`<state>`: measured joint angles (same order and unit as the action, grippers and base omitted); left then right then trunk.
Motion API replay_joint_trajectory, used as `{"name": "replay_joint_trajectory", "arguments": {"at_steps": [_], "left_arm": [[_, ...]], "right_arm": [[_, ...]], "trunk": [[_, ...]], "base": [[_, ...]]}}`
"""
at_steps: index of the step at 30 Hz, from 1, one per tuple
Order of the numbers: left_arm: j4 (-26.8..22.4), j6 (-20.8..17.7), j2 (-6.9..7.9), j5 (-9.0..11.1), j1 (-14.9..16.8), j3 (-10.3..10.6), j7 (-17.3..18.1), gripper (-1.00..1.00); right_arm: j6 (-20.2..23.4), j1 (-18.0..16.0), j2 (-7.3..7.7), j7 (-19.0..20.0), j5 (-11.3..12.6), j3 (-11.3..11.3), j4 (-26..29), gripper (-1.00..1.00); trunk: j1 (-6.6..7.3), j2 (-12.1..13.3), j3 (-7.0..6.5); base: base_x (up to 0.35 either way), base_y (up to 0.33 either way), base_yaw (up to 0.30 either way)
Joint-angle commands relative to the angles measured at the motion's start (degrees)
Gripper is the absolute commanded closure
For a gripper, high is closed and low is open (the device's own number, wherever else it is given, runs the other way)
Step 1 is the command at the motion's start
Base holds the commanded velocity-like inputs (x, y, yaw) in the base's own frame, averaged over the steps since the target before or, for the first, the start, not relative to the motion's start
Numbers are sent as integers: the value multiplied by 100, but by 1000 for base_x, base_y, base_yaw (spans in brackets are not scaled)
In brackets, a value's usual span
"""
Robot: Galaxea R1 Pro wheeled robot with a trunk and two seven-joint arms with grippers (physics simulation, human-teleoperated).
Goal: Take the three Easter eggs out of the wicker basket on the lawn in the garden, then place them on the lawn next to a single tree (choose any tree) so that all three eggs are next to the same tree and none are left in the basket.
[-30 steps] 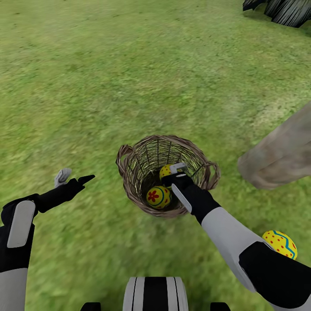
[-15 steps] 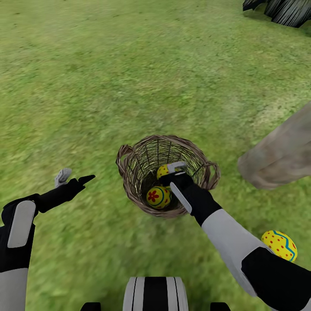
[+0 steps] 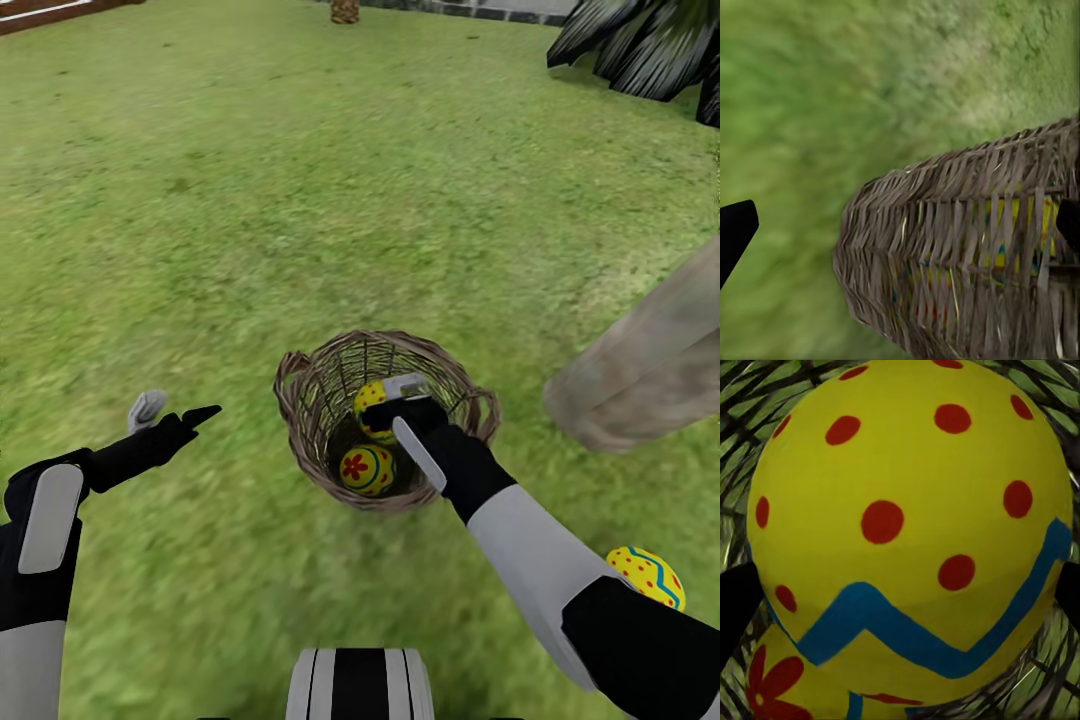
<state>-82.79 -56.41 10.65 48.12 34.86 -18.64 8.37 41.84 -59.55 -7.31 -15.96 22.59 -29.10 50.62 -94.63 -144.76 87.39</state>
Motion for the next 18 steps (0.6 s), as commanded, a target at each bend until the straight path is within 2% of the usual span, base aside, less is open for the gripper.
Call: {"name": "replay_joint_trajectory", "arguments": {"at_steps": [1,4,8,11,13,15,18], "left_arm": [[-4,-31,1,-57,3,-9,59,-100],[-7,-36,5,-57,3,-8,52,-100],[-6,-37,8,-57,3,-9,50,-100],[-5,-41,8,-58,3,-9,50,-100],[-1,-39,8,-64,3,-9,49,-100],[0,-42,7,-66,3,-9,46,-100],[0,-37,5,-66,3,-9,42,-100]], "right_arm": [[111,-1,3,-56,131,-16,95,100],[243,76,6,-56,195,-17,382,100],[878,283,22,-56,199,-3,1040,100],[1049,419,167,-56,208,7,1514,100],[1427,451,189,-56,204,244,1682,100],[1555,589,221,-56,201,507,2026,100],[1594,701,400,-56,202,589,2413,100]], "trunk": [[3,0,-19],[11,4,-86],[21,10,-174],[29,14,-241],[34,16,-285],[39,19,-329],[47,23,-396]], "base": [[0,0,0],[0,0,0],[0,0,0],[0,0,0],[0,0,0],[0,0,0],[0,0,0]]}}
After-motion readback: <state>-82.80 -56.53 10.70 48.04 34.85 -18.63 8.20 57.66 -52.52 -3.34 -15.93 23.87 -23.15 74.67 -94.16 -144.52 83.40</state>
